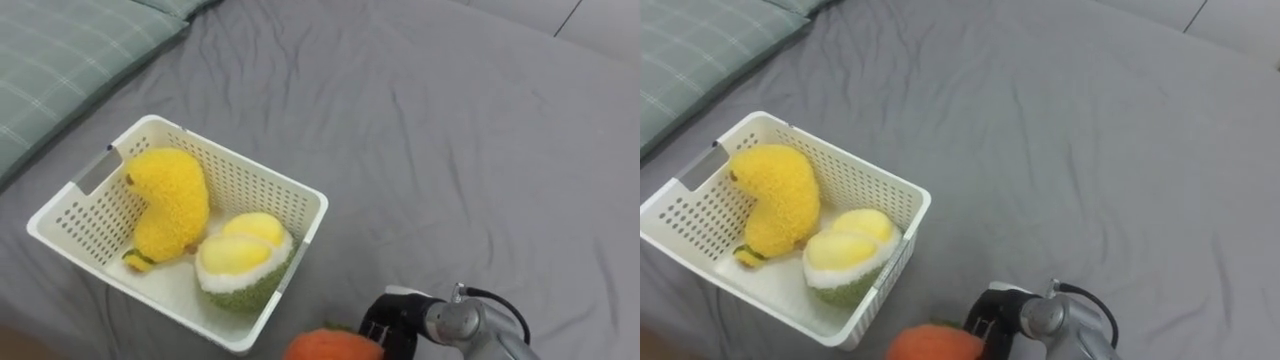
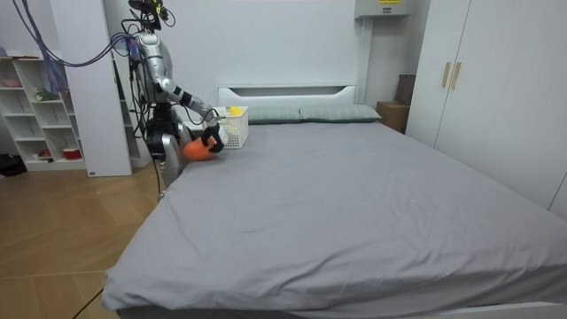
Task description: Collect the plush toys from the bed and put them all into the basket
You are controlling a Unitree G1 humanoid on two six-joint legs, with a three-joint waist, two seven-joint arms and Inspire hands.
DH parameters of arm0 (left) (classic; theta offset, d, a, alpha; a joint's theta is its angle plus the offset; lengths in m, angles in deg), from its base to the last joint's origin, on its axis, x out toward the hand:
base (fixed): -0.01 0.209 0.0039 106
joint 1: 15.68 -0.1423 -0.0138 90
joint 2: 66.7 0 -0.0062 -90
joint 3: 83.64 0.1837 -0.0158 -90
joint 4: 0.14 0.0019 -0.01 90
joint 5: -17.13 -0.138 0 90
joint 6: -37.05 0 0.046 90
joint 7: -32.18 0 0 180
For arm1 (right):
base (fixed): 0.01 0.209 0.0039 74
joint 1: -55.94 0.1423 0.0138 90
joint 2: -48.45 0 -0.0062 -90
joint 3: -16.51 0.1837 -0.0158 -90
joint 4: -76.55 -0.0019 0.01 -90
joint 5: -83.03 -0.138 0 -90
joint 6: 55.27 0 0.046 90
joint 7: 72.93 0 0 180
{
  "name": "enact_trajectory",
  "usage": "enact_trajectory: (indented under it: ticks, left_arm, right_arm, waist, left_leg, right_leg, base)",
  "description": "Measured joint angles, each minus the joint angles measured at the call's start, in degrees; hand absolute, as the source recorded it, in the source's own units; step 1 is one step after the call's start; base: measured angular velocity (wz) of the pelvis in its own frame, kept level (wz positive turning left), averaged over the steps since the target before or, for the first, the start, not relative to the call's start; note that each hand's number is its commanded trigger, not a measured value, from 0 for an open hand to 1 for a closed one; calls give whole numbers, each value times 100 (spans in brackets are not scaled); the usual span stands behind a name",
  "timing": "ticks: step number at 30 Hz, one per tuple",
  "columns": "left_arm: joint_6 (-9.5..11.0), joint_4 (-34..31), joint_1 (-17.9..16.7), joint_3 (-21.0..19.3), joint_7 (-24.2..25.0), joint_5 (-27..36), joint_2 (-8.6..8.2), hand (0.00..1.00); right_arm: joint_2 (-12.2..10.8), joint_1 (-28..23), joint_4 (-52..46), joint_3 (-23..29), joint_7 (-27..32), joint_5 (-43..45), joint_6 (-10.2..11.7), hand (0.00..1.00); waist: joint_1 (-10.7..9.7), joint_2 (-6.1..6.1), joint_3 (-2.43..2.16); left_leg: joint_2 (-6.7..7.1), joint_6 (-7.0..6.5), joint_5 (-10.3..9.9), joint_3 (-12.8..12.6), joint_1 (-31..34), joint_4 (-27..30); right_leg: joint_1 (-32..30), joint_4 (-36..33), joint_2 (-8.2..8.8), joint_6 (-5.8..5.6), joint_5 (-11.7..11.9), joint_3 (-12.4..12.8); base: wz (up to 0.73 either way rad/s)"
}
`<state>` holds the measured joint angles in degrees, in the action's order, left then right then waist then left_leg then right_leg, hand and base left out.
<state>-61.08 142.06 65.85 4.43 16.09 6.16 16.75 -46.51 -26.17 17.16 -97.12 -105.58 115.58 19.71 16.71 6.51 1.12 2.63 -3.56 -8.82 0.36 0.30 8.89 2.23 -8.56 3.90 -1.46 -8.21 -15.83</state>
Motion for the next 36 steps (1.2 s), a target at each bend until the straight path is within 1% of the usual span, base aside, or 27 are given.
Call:
enact_trajectory:
  ticks: [2,7,8,13,17,18,21,24,26,28,30,31,33,35,36]
  left_arm:
    - [0,1,-13,-1,0,0,0,0]
    - [0,2,-14,-2,0,2,0,0]
    - [0,2,-16,-2,0,1,0,0]
    - [0,-47,-21,-4,1,0,-2,0]
    - [0,-128,-62,-3,4,1,-2,0]
    - [1,-159,-99,-3,10,1,-4,0]
    - [0,-161,-115,-3,47,2,-8,0]
    - [1,-161,-113,-15,45,4,-30,0]
    - [1,-170,-118,-24,42,-1,-44,0]
    - [2,-170,-134,-37,27,-8,-44,0]
    - [17,-152,-116,-74,26,-13,-32,0]
    - [27,-150,-114,-94,27,-13,-27,0]
    - [107,-101,-125,-216,27,1,-8,0]
    - [133,-73,-121,-249,24,15,12,0]
    - [158,-41,-144,-252,24,16,10,0]
  right_arm:
    - [0,-1,0,1,8,-15,4,100]
    - [-17,-3,-4,1,14,-26,21,100]
    - [-22,-3,-30,5,14,-18,21,100]
    - [-19,-8,-181,28,84,91,27,100]
    - [-5,-8,-191,49,132,142,64,100]
    - [-5,-8,-191,58,126,142,66,100]
    - [7,-10,-191,87,120,143,65,100]
    - [13,-30,-223,154,119,116,66,100]
    - [16,-64,-249,253,125,36,67,100]
    - [70,-77,-374,269,127,-137,67,100]
    - [161,-104,-540,342,143,-414,126,100]
    - [173,-125,-589,389,149,-484,128,100]
    - [184,-140,-701,609,233,-722,171,100]
    - [194,-138,-717,796,364,-896,269,100]
    - [204,-143,-762,909,408,-947,288,100]
  waist:
    - [0,-20,11]
    - [-21,-24,8]
    - [-54,-22,6]
    - [-94,-19,-4]
    - [-191,-18,-36]
    - [-220,-17,-52]
    - [-240,-11,-68]
    - [-251,4,-80]
    - [-222,15,-87]
    - [-235,24,-89]
    - [-234,38,-94]
    - [-252,46,-92]
    - [-272,68,-47]
    - [-293,99,-33]
    - [-305,113,-39]
  left_leg:
    - [0,0,0,1,4,6]
    - [1,0,0,6,13,19]
    - [3,0,0,11,16,24]
    - [4,0,0,20,16,40]
    - [9,0,0,56,12,57]
    - [9,0,0,55,4,57]
    - [6,0,0,39,-13,57]
    - [4,0,0,17,-27,55]
    - [-3,0,0,-23,-59,29]
    - [-3,0,0,-26,-77,20]
    - [-5,0,0,-36,-110,4]
    - [-5,0,0,-35,-121,0]
    - [-4,0,0,-34,-203,-19]
    - [-5,-1,0,-50,-206,-16]
    - [-4,-3,-2,-67,-213,-17]
  right_leg:
    - [0,0,0,0,0,0]
    - [-2,-5,1,0,0,-1]
    - [0,-6,1,0,0,0]
    - [12,-6,0,0,0,9]
    - [45,-6,1,0,0,-8]
    - [52,-5,1,0,0,-4]
    - [64,-7,1,0,0,7]
    - [66,-9,1,2,2,22]
    - [66,-12,-5,2,2,88]
    - [72,-14,-5,2,2,96]
    - [94,-12,-5,2,2,94]
    - [104,-10,-5,2,2,95]
    - [181,-4,-5,1,1,94]
    - [179,-5,-3,0,2,97]
    - [179,-10,-1,-1,3,100]
  base:
    - [0]
    - [0]
    - [0]
    - [0]
    - [5]
    - [0]
    - [-1]
    - [-4]
    - [-10]
    - [-6]
    - [0]
    - [0]
    - [0]
    - [-2]
    - [-5]
